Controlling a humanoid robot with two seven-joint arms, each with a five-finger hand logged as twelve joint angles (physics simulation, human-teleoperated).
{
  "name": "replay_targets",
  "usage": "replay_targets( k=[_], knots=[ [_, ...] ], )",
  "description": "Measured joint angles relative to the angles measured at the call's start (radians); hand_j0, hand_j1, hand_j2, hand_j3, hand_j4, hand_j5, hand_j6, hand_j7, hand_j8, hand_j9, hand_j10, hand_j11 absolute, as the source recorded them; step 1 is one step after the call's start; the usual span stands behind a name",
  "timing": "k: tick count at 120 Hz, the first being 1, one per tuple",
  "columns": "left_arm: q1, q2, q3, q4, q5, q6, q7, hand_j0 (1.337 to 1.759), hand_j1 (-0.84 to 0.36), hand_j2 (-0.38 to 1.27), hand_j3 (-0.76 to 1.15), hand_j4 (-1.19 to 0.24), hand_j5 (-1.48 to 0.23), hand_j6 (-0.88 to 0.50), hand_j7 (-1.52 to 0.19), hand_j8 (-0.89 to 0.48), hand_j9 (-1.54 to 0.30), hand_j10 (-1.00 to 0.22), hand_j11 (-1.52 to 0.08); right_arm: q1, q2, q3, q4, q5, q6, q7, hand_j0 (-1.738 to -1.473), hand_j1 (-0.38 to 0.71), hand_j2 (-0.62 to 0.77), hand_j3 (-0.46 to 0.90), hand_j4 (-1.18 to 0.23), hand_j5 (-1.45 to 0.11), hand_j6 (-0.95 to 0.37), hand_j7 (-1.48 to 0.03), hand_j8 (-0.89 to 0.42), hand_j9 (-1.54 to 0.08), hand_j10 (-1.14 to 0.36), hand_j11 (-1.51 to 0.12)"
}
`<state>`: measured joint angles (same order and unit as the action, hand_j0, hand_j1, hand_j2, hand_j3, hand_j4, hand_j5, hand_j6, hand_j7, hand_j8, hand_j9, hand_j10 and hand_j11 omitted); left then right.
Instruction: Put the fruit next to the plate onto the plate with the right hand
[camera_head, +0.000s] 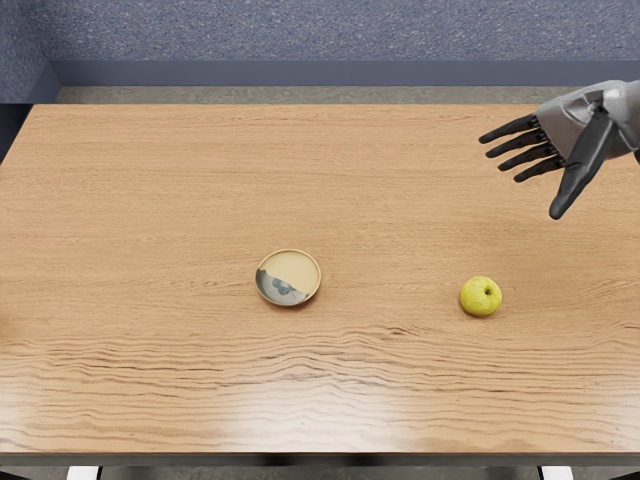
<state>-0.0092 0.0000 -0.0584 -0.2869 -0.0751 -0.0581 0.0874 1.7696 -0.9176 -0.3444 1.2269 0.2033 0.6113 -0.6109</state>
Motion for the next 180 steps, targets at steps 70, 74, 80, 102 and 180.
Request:
replay_targets(
  k=[70,74,80,102,180],
  knots=[
    [0.0,0.0,0.0,0.0,0.0,0.0,0.0,1.658,0.35,0.0,0.0,0.0,0.0,0.0,0.0,0.0,0.0,0.0,0.0,-0.014,-0.006,0.187,0.248,-0.032,0.0,0.0,-1.658,-0.32,-0.01,0.0,-0.03,-0.03,-0.03,-0.03,-0.03,-0.03,-0.03,-0.03],
    [0.0,0.0,0.0,0.0,0.0,0.0,0.0,1.658,0.35,0.0,0.0,0.0,0.0,0.0,0.0,0.0,0.0,0.0,0.0,0.014,-0.008,0.159,0.259,-0.05,0.0,0.0,-1.658,-0.32,-0.01,0.0,-0.03,-0.03,-0.03,-0.03,-0.03,-0.03,-0.03,-0.03],
    [0.0,0.0,0.0,0.0,0.0,0.001,0.0,1.658,0.35,0.0,0.0,0.0,0.0,0.0,0.0,0.0,0.0,0.0,0.0,0.099,-0.006,0.069,0.27,-0.068,0.0,0.0,-1.658,-0.32,-0.01,0.0,-0.03,-0.03,-0.03,-0.03,-0.03,-0.03,-0.03,-0.03],
    [0.0,0.0,0.0,0.0,0.0,0.0,0.0,1.658,0.35,0.0,0.0,0.0,0.0,0.0,0.0,0.0,0.0,0.0,0.0,0.628,0.275,-0.516,0.291,-0.058,-0.041,0.0,-1.658,-0.32,-0.01,0.0,-0.03,-0.04,-0.03,-0.04,-0.03,-0.04,-0.03,-0.04],
    [0.0,0.0,0.0,0.0,0.0,0.0,0.0,1.658,0.35,0.0,0.0,0.0,0.0,0.0,0.0,0.0,0.0,0.0,0.0,0.32,0.705,-0.532,0.427,0.066,-1.022,0.0,-1.658,-0.29,-0.01,0.0,-0.05,-0.06,-0.05,-0.06,-0.05,-0.06,-0.05,-0.06]
  ],
)
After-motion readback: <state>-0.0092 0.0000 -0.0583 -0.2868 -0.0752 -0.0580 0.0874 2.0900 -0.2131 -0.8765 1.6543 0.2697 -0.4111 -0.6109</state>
